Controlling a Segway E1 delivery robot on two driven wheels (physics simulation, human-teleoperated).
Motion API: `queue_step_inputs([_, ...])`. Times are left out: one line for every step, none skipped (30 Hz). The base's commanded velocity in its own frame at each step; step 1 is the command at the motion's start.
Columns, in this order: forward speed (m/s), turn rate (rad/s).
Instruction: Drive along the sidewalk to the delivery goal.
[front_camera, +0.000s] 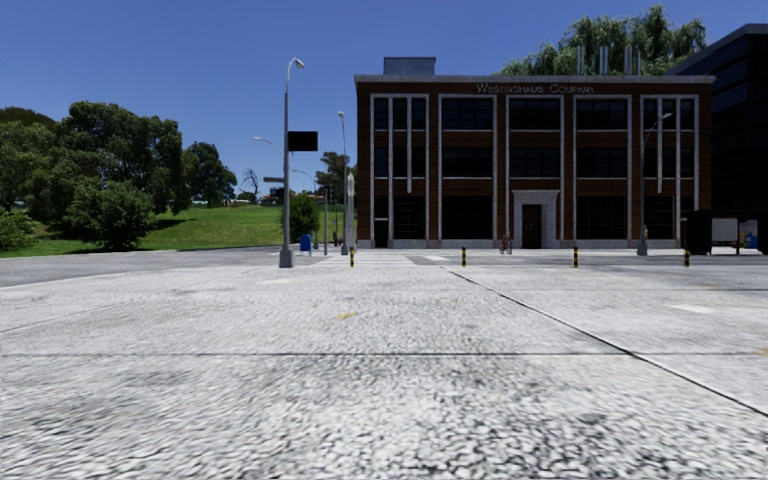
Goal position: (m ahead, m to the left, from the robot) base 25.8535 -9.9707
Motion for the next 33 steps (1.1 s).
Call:
queue_step_inputs([2.0, 0.0])
queue_step_inputs([2.0, 0.0])
queue_step_inputs([2.0, 0.0])
queue_step_inputs([2.0, 0.0])
queue_step_inputs([2.0, 0.0])
queue_step_inputs([2.0, 0.0])
queue_step_inputs([2.0, 0.0])
queue_step_inputs([2.0, 0.0])
queue_step_inputs([2.0, 0.0])
queue_step_inputs([2.0, 0.0])
queue_step_inputs([2.0, 0.0])
queue_step_inputs([2.0, 0.0])
queue_step_inputs([2.0, 0.0])
queue_step_inputs([2.0, 0.0])
queue_step_inputs([2.0, 0.0])
queue_step_inputs([2.0, 0.0])
queue_step_inputs([2.0, 0.0])
queue_step_inputs([2.0, 0.0])
queue_step_inputs([2.0, 0.0])
queue_step_inputs([2.0, 0.0])
queue_step_inputs([2.0, 0.0])
queue_step_inputs([2.0, 0.0])
queue_step_inputs([2.0, 0.0])
queue_step_inputs([2.0, 0.0])
queue_step_inputs([2.0, 0.0])
queue_step_inputs([2.0, 0.0])
queue_step_inputs([2.0, 0.0])
queue_step_inputs([2.0, 0.0])
queue_step_inputs([2.0, 0.0])
queue_step_inputs([2.0, 0.0])
queue_step_inputs([2.0, 0.0])
queue_step_inputs([2.0, 0.0])
queue_step_inputs([2.0, 0.0])
